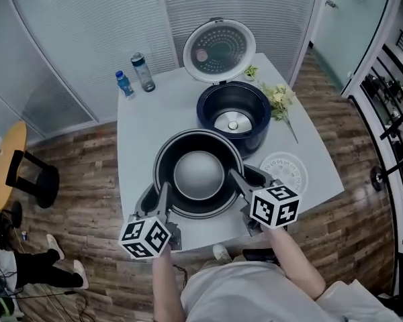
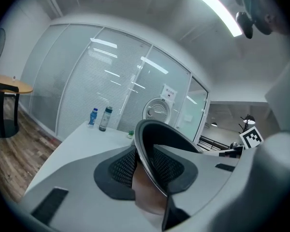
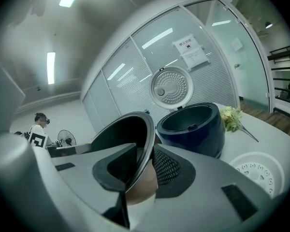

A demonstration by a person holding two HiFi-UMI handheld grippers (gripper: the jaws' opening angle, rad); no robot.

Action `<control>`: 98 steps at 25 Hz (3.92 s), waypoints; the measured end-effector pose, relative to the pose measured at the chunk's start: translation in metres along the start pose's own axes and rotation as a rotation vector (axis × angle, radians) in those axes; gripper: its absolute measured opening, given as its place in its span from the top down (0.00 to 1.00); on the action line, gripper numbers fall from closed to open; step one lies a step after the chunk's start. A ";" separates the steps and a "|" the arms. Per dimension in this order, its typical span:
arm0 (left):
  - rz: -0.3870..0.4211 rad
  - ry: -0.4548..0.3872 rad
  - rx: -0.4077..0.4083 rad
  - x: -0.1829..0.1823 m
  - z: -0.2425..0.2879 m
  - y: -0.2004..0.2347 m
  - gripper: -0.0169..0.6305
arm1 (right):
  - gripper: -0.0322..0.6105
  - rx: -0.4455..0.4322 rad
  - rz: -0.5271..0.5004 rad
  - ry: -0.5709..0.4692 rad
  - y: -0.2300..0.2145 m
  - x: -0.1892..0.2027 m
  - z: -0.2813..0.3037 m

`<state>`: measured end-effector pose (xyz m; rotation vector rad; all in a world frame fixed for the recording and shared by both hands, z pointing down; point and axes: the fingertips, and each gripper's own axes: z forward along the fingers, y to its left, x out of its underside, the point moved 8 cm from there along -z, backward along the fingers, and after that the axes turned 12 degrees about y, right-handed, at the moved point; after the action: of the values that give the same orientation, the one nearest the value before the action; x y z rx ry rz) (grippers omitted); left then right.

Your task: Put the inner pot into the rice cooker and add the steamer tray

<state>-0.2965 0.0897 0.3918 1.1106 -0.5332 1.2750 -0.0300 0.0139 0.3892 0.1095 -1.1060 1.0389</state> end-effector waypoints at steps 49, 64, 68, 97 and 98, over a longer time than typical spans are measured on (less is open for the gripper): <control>0.075 -0.110 0.196 -0.151 0.188 -0.089 0.82 | 0.77 0.125 -0.045 -0.201 -0.137 -0.178 -0.012; 0.027 -0.009 0.169 -0.138 0.241 -0.076 0.82 | 0.77 0.111 0.025 -0.095 -0.182 -0.176 0.029; 0.017 0.004 0.160 -0.132 0.246 -0.075 0.82 | 0.77 0.099 0.029 -0.075 -0.188 -0.173 0.034; -0.016 0.172 0.032 -0.096 0.299 -0.049 0.80 | 0.73 0.070 -0.010 0.146 -0.229 -0.160 0.095; -0.014 0.173 0.030 -0.096 0.299 -0.048 0.80 | 0.73 0.069 -0.010 0.147 -0.229 -0.160 0.096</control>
<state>-0.2038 -0.2128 0.4205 1.0159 -0.3771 1.3567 0.0642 -0.2654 0.4046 0.0927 -0.9362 1.0593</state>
